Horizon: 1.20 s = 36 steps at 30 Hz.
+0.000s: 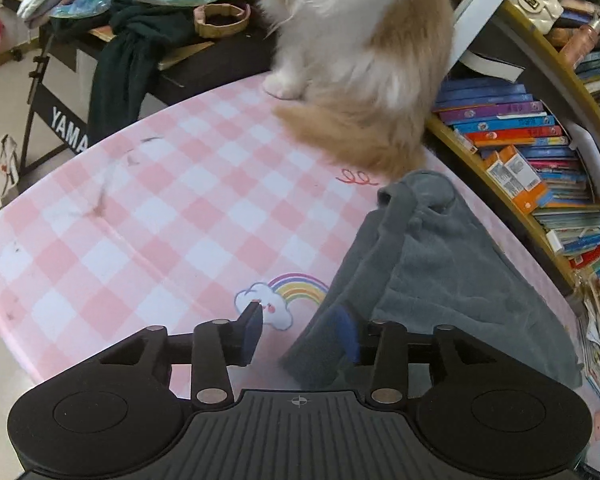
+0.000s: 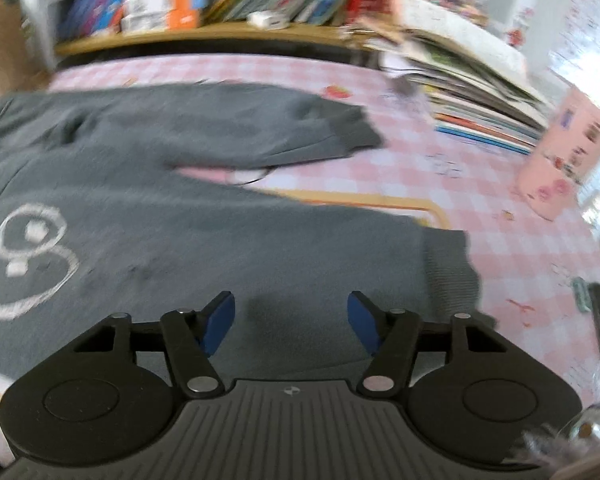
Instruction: Fold clothes
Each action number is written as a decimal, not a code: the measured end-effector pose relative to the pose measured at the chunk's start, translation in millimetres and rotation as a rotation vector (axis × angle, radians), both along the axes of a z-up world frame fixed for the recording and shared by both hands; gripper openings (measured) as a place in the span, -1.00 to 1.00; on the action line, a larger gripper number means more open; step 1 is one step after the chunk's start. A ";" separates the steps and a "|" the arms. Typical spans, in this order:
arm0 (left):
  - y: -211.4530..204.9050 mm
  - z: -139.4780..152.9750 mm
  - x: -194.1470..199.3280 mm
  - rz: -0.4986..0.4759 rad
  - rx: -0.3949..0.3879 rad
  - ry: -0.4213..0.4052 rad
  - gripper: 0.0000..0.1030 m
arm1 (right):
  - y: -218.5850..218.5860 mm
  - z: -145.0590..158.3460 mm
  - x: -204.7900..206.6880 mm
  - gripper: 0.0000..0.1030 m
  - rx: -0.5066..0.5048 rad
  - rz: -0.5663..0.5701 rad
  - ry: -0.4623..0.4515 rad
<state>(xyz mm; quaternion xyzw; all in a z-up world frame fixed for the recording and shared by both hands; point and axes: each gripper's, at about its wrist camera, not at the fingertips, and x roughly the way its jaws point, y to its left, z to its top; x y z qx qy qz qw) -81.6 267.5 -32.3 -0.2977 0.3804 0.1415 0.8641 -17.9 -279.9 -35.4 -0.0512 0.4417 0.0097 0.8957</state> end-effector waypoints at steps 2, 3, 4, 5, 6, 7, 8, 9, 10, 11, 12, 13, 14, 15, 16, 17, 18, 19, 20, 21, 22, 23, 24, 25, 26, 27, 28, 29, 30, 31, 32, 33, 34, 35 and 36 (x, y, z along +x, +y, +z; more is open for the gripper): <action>-3.1 -0.3 4.7 -0.019 0.001 0.002 -0.07 | -13.4 -1.7 3.7 -0.46 -0.001 -0.040 0.027; -4.6 -0.4 7.0 -0.029 0.001 0.003 -0.04 | -20.5 -4.1 5.8 -0.51 -0.004 -0.058 0.048; -7.6 -1.4 8.8 -0.040 0.002 0.006 -0.03 | -27.5 -6.5 7.9 -0.60 -0.007 -0.076 0.069; -10.8 -2.7 10.4 -0.051 0.004 0.011 -0.03 | -34.1 -8.7 9.5 -0.64 -0.018 -0.095 0.080; -13.8 -4.1 11.9 -0.062 0.005 0.017 -0.03 | -40.6 -9.3 9.8 -0.67 -0.028 -0.115 0.074; -16.3 -5.2 13.1 -0.070 0.007 0.023 -0.03 | -46.0 -9.2 11.1 -0.78 -0.033 -0.134 0.071; -17.4 -5.7 13.5 -0.074 0.008 0.025 -0.03 | -51.0 -9.1 13.1 -0.85 -0.038 -0.152 0.073; -17.8 -5.9 13.6 -0.076 0.008 0.026 -0.03 | -55.9 -9.0 15.1 -0.86 -0.043 -0.170 0.075; -18.3 -6.2 13.8 -0.078 0.008 0.027 -0.03 | -56.3 -9.4 16.1 -0.86 -0.055 -0.172 0.077; -18.7 -6.5 13.9 -0.081 0.008 0.028 -0.03 | -54.5 -9.9 16.8 -0.86 -0.072 -0.168 0.078; -19.2 -6.7 14.1 -0.083 0.008 0.029 -0.03 | -51.5 -10.8 17.4 -0.86 -0.095 -0.156 0.076; -19.7 -7.0 14.2 -0.086 0.008 0.030 -0.03 | -47.8 -11.7 18.0 -0.86 -0.123 -0.142 0.072; -20.1 -7.2 14.4 -0.088 0.008 0.031 -0.03 | -44.7 -12.0 18.6 -0.86 -0.141 -0.136 0.069; -20.6 -7.5 14.5 -0.091 0.008 0.031 -0.03 | -42.0 -11.8 19.2 -0.85 -0.155 -0.134 0.065; -21.0 -7.7 14.7 -0.093 0.008 0.032 -0.03 | -38.8 -10.0 20.0 -0.84 -0.159 -0.125 0.056; -21.5 -8.0 14.8 -0.095 0.008 0.033 -0.03 | -35.4 -7.4 21.0 -0.78 -0.157 -0.114 0.044; -21.9 -8.2 15.0 -0.098 0.008 0.034 -0.03 | -30.2 -4.8 20.1 -0.71 -0.147 -0.096 0.033; -22.3 -9.1 15.1 -0.098 0.007 0.036 -0.03 | -24.2 -2.0 18.4 -0.59 -0.133 -0.074 0.020; -22.6 -10.2 15.2 -0.098 0.006 0.038 -0.03 | -17.4 0.5 16.8 -0.53 -0.115 -0.051 0.013; -23.0 -11.3 15.4 -0.097 0.004 0.040 -0.03 | -10.3 2.9 15.2 -0.52 -0.094 -0.026 0.007; -23.3 -12.4 15.5 -0.095 0.000 0.041 -0.03 | -3.3 5.0 13.3 -0.51 -0.071 -0.005 0.003; -23.5 -13.5 15.8 -0.093 -0.004 0.042 -0.03 | 3.7 6.9 11.4 -0.49 -0.048 0.015 0.000; -23.8 -14.6 16.0 -0.091 -0.009 0.043 -0.03 | 11.2 8.6 9.2 -0.48 -0.022 0.036 -0.001; -24.0 -15.4 16.2 -0.090 -0.012 0.043 -0.03 | 18.4 9.7 7.4 -0.45 0.000 0.055 -0.001; -24.4 -16.0 16.5 -0.089 -0.012 0.044 -0.03 | 25.1 10.5 5.8 -0.40 0.020 0.073 -0.002; -24.9 -16.3 16.6 -0.087 -0.010 0.045 -0.03 | 32.2 10.7 4.1 -0.37 0.033 0.095 -0.001; -25.4 -16.3 16.7 -0.086 -0.009 0.045 -0.03 | 40.0 10.3 2.9 -0.33 0.037 0.118 0.001; -25.8 -16.2 16.6 -0.085 -0.008 0.044 -0.03 | 45.6 9.7 2.4 -0.30 0.038 0.134 0.005; -25.9 -15.9 16.2 -0.085 -0.008 0.043 -0.03 | 50.1 9.0 2.0 -0.27 0.038 0.147 0.009; -26.1 -15.6 15.5 -0.085 -0.008 0.041 -0.03 | 54.5 8.3 1.6 -0.25 0.038 0.160 0.012; -26.1 -15.1 14.6 -0.086 -0.008 0.039 -0.03 | 57.7 7.4 1.1 -0.22 0.040 0.167 0.016; -25.9 -14.6 13.4 -0.085 -0.009 0.036 -0.03 | 59.6 6.7 0.6 -0.20 0.045 0.172 0.021; -25.6 -14.3 12.2 -0.083 -0.012 0.033 -0.03 | 60.1 5.4 1.3 -0.16 0.051 0.176 0.028; -25.3 -14.0 11.0 -0.082 -0.014 0.030 -0.03 | 60.2 3.8 2.5 -0.14 0.056 0.179 0.036; -24.9 -14.4 9.9 -0.080 -0.017 0.026 -0.04 | 60.8 1.8 3.3 -0.13 0.060 0.183 0.045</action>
